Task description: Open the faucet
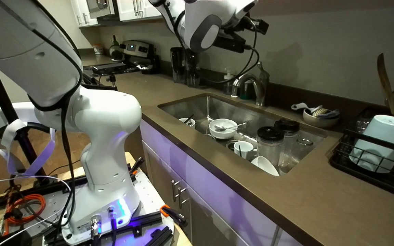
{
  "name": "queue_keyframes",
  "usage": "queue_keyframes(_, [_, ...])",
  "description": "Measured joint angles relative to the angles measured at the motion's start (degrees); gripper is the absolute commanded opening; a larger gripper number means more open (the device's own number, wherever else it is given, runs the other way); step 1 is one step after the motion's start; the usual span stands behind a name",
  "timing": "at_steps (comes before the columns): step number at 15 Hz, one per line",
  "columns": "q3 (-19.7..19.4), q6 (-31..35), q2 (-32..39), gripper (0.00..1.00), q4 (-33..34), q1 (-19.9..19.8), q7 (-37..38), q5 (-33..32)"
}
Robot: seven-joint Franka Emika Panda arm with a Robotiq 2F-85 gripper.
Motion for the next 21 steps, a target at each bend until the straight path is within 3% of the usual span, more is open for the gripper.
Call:
queue_keyframes(4, [-5.55, 0.00, 1.41, 1.00, 3.42, 5.77, 1.03, -0.10])
queue_keyframes(13, [-22.66, 0.00, 4.92, 1.00, 9.03, 21.43, 1.04, -1.04])
queue_keyframes(21, [-34.86, 0.00, 4.94, 1.00, 11.39, 31.39, 1.00, -11.02])
